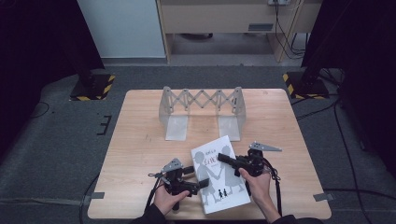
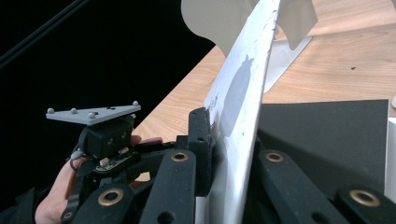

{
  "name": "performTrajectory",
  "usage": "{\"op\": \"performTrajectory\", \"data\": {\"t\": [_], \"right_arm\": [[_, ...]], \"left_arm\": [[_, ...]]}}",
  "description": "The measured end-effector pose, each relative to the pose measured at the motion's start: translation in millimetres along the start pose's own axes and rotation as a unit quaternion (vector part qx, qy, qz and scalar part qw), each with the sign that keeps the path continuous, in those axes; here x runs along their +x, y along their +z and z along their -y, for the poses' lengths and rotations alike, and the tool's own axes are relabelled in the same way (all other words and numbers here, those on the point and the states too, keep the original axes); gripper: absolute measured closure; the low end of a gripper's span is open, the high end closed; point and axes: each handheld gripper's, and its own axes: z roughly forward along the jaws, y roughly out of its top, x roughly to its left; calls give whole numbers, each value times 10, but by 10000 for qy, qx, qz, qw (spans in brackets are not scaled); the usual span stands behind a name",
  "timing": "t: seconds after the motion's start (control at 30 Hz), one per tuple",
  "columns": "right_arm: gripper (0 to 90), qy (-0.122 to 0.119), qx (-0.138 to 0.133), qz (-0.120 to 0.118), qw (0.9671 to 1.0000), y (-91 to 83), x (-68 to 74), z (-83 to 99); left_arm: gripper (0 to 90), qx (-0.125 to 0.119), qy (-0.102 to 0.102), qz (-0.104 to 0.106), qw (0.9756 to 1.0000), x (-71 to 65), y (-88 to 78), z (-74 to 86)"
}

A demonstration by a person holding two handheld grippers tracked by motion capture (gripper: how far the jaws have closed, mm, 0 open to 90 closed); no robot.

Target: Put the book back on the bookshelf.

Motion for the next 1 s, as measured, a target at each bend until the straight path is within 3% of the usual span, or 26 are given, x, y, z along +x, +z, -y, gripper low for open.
{"op": "performTrajectory", "data": {"t": [0.27,0.37,0.43,0.5,0.6,0.83,0.93,1.0], "right_arm": [[819,-52,-1,-49,10000,-7,7,1],[818,-67,17,-9,10000,-4,-1,0],[818,-57,17,-22,10000,-4,-7,3],[818,-67,25,-54,10000,-5,-2,3],[816,-80,46,-77,9999,-2,-2,6],[786,-71,128,62,9999,28,-27,18],[719,-313,254,310,9987,61,-61,45],[690,-385,286,351,9982,61,-65,53]], "left_arm": [[0,103,72,31,9999,-43,-10,26],[0,84,-100,208,9997,8,16,51],[0,130,-342,396,9985,31,43,68],[0,211,-370,596,9973,7,85,79],[0,346,-420,554,9970,-35,98,61],[0,388,-552,553,9962,-11,112,87],[0,420,-588,531,9960,-3,123,96],[0,431,-564,516,9961,-6,123,96]]}}
